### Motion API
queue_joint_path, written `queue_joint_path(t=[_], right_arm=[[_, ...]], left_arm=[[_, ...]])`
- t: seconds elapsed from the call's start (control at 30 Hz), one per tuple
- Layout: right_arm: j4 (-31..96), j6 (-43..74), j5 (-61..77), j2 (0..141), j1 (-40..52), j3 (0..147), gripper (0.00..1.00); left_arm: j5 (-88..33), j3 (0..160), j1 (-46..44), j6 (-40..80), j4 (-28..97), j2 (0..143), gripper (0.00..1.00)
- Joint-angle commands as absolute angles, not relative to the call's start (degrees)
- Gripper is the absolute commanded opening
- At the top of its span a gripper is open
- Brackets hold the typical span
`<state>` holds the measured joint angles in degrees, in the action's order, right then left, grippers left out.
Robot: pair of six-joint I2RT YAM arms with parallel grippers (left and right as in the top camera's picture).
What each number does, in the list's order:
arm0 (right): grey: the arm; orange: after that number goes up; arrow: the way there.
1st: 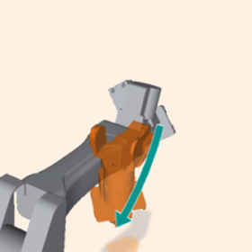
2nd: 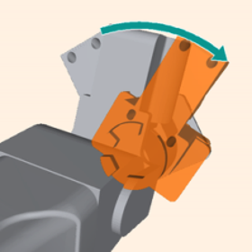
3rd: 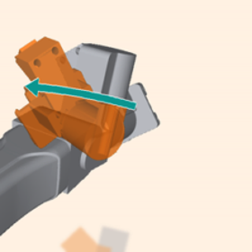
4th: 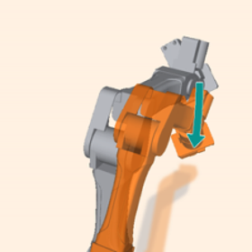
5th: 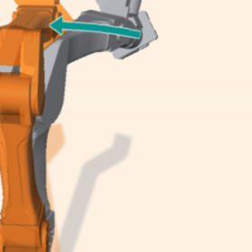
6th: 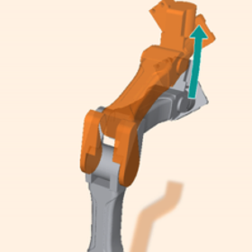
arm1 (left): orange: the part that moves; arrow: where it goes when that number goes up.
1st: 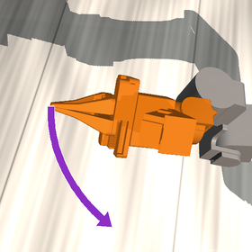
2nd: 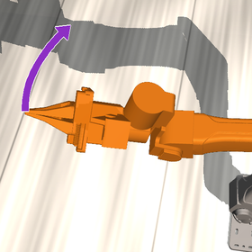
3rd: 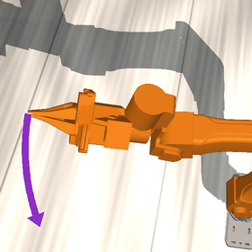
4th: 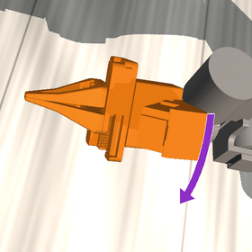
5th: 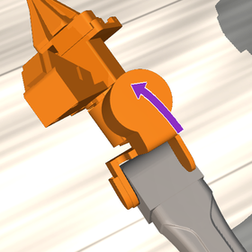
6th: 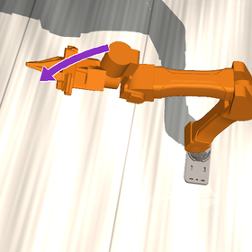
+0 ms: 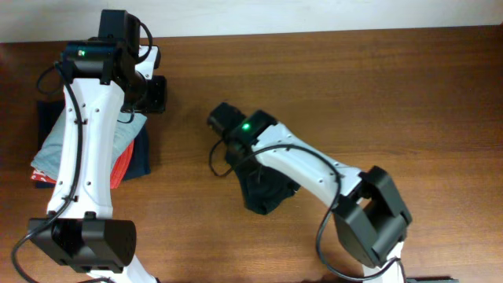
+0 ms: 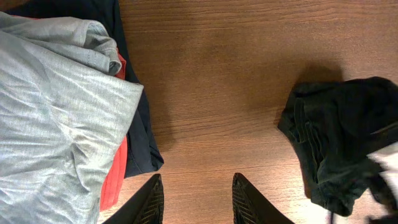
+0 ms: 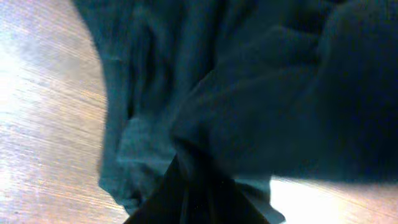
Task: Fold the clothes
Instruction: 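Grasp the bundle's right side with the right gripper and fold it leftward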
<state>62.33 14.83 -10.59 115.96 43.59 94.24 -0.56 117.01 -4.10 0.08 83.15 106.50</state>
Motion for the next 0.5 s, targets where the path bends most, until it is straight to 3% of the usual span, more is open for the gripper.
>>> queue_joint_path(t=[0.0, 0.1, 0.23, 0.33, 0.47], right_arm=[[61.47, 15.55, -9.39, 117.51, 45.84, 94.67, 0.05], [60.99, 15.57, -9.37, 118.41, 46.61, 94.67, 0.05], [60.36, 15.59, -9.21, 118.67, 47.18, 94.67, 0.13], [59.35, 15.53, -7.64, 118.67, 47.27, 94.67, 0.39], [60.1, 15.53, -6.46, 118.52, 47.22, 94.87, 0.44]], left_arm=[[0.05, 117.71, -3.95, 0.45, 83.18, 105.73, 0.36], [0.03, 117.71, -3.95, 0.45, 83.2, 105.73, 0.36], [0.03, 117.69, -3.95, 0.45, 83.18, 105.73, 0.36], [0.03, 117.71, -3.95, 0.45, 83.2, 105.73, 0.36], [0.03, 117.69, -3.95, 0.45, 83.2, 105.73, 0.36]])
